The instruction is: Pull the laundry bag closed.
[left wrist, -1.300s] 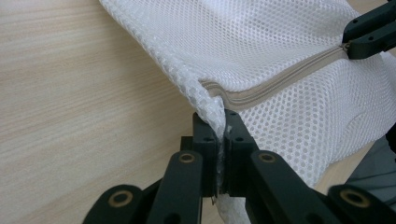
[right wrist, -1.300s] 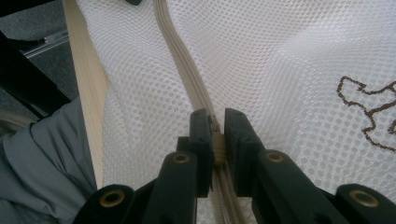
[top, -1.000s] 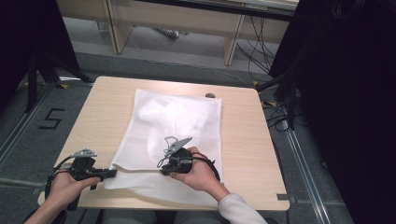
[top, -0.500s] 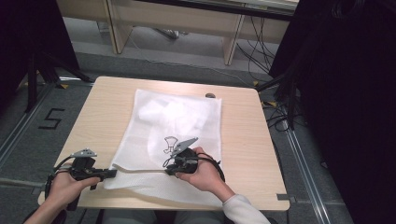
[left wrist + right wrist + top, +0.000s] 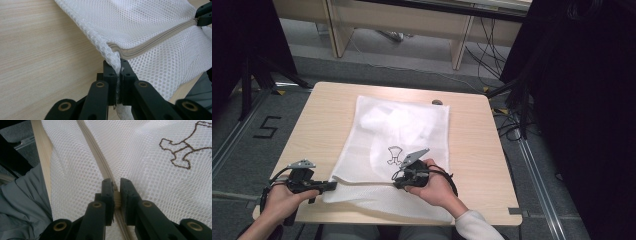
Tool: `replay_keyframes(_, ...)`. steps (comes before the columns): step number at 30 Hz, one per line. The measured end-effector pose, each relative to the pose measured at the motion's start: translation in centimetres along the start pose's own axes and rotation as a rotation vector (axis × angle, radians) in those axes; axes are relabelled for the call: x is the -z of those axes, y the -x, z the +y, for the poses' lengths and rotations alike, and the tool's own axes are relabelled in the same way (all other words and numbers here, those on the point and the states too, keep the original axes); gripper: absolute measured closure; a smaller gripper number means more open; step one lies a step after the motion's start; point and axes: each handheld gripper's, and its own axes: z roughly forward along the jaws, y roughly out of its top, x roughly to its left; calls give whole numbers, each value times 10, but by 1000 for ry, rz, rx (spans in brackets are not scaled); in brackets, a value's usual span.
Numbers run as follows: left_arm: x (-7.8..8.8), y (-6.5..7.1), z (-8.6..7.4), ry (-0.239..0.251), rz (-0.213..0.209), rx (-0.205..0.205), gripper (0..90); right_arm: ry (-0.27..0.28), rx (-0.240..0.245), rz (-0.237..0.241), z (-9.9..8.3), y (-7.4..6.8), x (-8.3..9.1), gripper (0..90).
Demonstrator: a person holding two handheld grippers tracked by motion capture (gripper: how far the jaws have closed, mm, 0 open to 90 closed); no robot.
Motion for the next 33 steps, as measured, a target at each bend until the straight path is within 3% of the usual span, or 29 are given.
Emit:
replay_keyframes(16,1,0,0,4,-3,4,856,4,10,-13,-7,1,6,827)
replay_keyframes(26,1,0,0,3,-2,4,856,2,-9,-28,-10,1,13,827)
replay_keyframes(28,1,0,-1,3,-3,4,856,8,7,-23,-11,2,12,827)
replay_keyframes(33,1,0,-1,3,-4,5,856,13,-19,-30,-14,3,18,827)
